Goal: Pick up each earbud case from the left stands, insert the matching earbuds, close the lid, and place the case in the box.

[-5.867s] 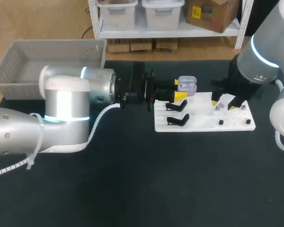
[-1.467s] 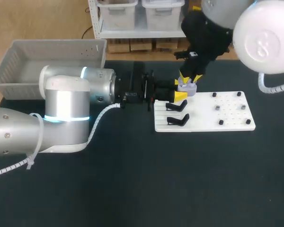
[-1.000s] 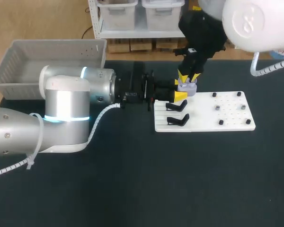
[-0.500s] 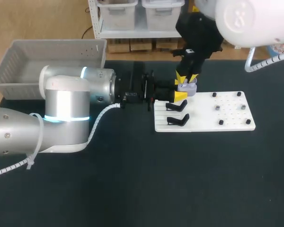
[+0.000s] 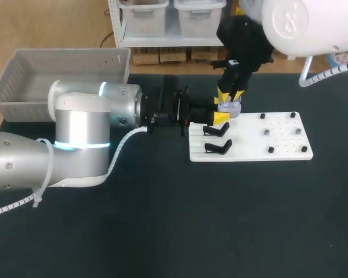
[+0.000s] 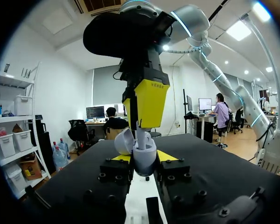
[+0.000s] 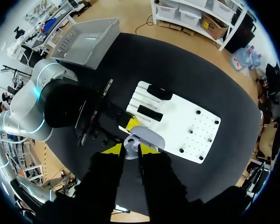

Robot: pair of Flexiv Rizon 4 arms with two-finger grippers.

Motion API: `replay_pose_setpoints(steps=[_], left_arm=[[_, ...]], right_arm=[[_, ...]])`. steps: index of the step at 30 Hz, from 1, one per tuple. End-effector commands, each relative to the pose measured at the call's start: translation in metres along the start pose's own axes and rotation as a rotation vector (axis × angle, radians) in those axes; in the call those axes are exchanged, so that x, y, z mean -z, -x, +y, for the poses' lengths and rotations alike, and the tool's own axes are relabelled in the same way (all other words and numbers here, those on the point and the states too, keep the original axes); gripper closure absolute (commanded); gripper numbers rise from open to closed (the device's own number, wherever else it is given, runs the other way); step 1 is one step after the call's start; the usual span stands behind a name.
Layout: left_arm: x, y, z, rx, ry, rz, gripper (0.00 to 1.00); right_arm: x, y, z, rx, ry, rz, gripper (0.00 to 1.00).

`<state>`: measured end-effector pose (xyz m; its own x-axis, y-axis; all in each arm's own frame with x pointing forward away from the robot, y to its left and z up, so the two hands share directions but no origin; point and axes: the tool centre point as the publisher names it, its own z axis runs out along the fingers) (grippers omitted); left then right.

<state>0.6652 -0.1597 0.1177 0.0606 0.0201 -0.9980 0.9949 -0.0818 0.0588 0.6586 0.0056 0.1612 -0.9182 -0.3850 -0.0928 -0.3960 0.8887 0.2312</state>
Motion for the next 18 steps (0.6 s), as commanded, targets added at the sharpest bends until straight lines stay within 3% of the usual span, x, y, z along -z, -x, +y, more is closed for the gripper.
replay_pose_setpoints(steps=[1, 18], left_arm=[[0.0001, -0.0001, -0.0013, -0.003, 0.004, -0.002, 1.00], [0.0001, -0.0001, -0.0013, -0.003, 0.004, -0.002, 1.00]], right_arm=[[-0.0021, 0.0007, -0.0003, 0.002, 0.000, 0.000, 1.00], [-0.0072, 0.0027, -0.0004, 0.010, -0.005, 0.015, 1.00]])
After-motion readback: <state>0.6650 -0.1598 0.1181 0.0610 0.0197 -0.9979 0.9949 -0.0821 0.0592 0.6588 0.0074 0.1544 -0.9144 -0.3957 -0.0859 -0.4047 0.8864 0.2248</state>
